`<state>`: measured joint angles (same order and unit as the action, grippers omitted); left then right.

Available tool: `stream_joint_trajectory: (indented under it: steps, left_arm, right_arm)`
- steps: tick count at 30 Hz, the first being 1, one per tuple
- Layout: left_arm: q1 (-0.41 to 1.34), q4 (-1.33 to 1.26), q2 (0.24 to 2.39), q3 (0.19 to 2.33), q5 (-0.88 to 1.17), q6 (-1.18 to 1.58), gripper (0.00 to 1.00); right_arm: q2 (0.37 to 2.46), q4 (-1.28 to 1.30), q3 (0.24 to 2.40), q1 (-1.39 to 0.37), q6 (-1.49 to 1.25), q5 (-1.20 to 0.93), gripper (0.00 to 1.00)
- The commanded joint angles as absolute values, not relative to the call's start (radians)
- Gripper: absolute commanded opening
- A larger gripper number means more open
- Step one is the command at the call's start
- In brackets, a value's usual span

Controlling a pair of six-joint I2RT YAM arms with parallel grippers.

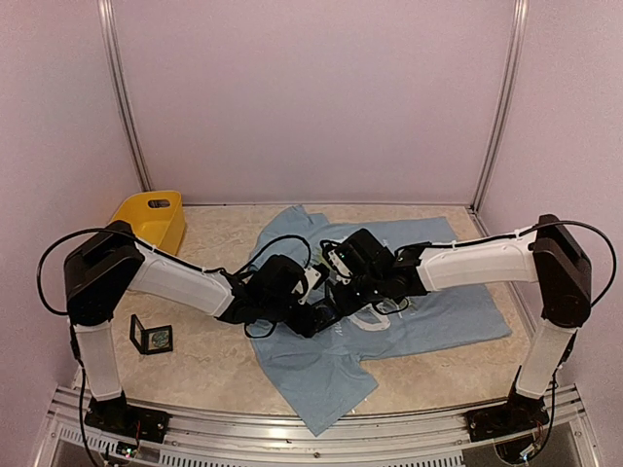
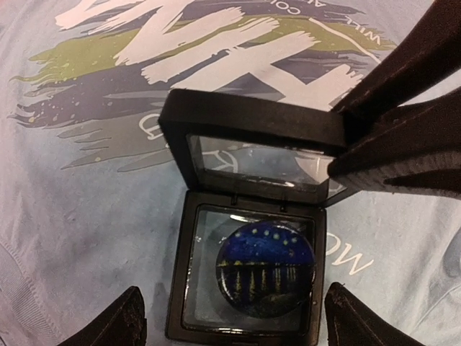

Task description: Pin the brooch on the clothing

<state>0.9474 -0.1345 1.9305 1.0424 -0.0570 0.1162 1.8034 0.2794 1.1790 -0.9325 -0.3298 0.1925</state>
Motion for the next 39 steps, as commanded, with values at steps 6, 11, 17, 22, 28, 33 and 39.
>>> stream_joint_trajectory:
  steps: [6, 11, 17, 22, 28, 33, 39]
  left_arm:
    - [0.953, -0.155, 2.005, 1.115, 0.005, 0.085, 0.82]
    - [0.951, -0.126, 2.033, 1.128, 0.021, 0.08, 0.8]
    - [0.961, -0.121, 2.042, 1.117, 0.012, 0.067, 0.76]
    - [0.975, -0.126, 2.033, 1.102, 0.015, 0.052, 0.64]
    - [0.971, -0.128, 2.029, 1.1, 0.023, 0.06, 0.56]
    - [0.965, -0.136, 2.012, 1.089, 0.028, 0.065, 0.51]
    - [0.946, -0.173, 1.979, 1.054, 0.067, 0.084, 0.45]
  right_arm:
    - [1.779, 0.248, 1.162, -0.928, -0.326, 0.161, 0.05]
    - [1.78, 0.256, 1.168, -0.928, -0.324, 0.17, 0.05]
    - [1.778, 0.258, 1.169, -0.928, -0.322, 0.173, 0.05]
    - [1.772, 0.252, 1.166, -0.928, -0.321, 0.173, 0.05]
    - [1.766, 0.257, 1.166, -0.927, -0.314, 0.185, 0.05]
    - [1.762, 0.262, 1.166, -0.927, -0.31, 0.194, 0.05]
    - [1.761, 0.268, 1.166, -0.928, -0.306, 0.208, 0.05]
